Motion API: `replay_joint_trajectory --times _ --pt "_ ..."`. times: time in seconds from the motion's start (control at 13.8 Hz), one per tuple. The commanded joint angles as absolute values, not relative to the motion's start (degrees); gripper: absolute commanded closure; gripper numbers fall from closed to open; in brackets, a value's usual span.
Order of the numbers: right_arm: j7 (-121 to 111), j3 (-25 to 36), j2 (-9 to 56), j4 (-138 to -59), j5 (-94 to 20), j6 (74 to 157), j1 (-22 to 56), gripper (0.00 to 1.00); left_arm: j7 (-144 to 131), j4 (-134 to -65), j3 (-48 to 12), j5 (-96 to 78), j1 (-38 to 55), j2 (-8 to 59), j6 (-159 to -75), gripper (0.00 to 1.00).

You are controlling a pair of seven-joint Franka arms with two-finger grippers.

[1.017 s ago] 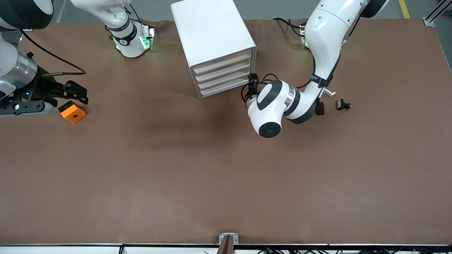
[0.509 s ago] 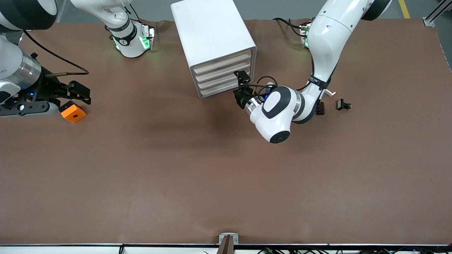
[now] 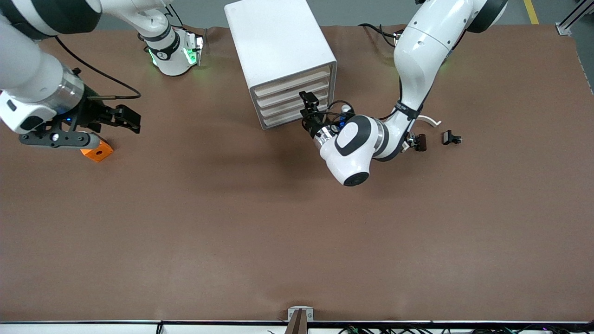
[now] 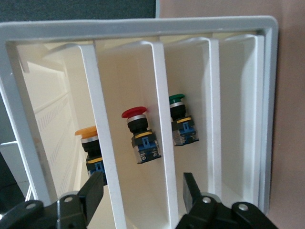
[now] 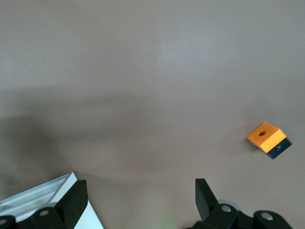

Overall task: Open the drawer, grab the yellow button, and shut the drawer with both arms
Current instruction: 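Pull the drawer open with the left gripper while the right gripper approaches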

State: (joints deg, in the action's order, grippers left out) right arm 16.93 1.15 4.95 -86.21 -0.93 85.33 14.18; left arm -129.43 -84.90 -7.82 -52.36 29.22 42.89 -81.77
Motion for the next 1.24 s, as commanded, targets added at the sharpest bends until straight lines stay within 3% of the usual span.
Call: replay_joint_trajectory --times 0.0,0.15,0.44,0.8,1.02,1.16 --pt "22.22 1.32 4.92 -85.96 -1.23 84.73 16.43 0.00 -130.61 -84.20 -7.82 -53.27 29.53 42.89 -78.50 0.27" --pt "23.64 1.32 4.92 -85.96 -1.49 84.55 16.96 0.00 -130.69 -84.20 -7.82 -53.52 30.32 42.45 -77.17 0.30" --pt "23.64 1.32 4.92 -85.96 -1.58 84.46 16.96 0.00 -133.24 -84.20 -8.26 -53.70 32.17 42.63 -76.73 0.53" --pt "23.73 1.32 4.92 -86.22 -1.67 84.46 17.58 0.00 -133.33 -84.29 -8.35 -53.79 33.57 42.71 -76.73 0.61" --pt "25.74 1.32 4.92 -86.22 -1.67 84.46 18.45 0.00 -133.33 -84.20 -8.26 -53.79 33.66 42.89 -76.82 0.85" --pt "27.59 1.32 4.92 -86.22 -1.67 84.55 19.51 0.00 -133.16 -84.20 -8.26 -53.53 33.40 43.41 -76.82 0.95"
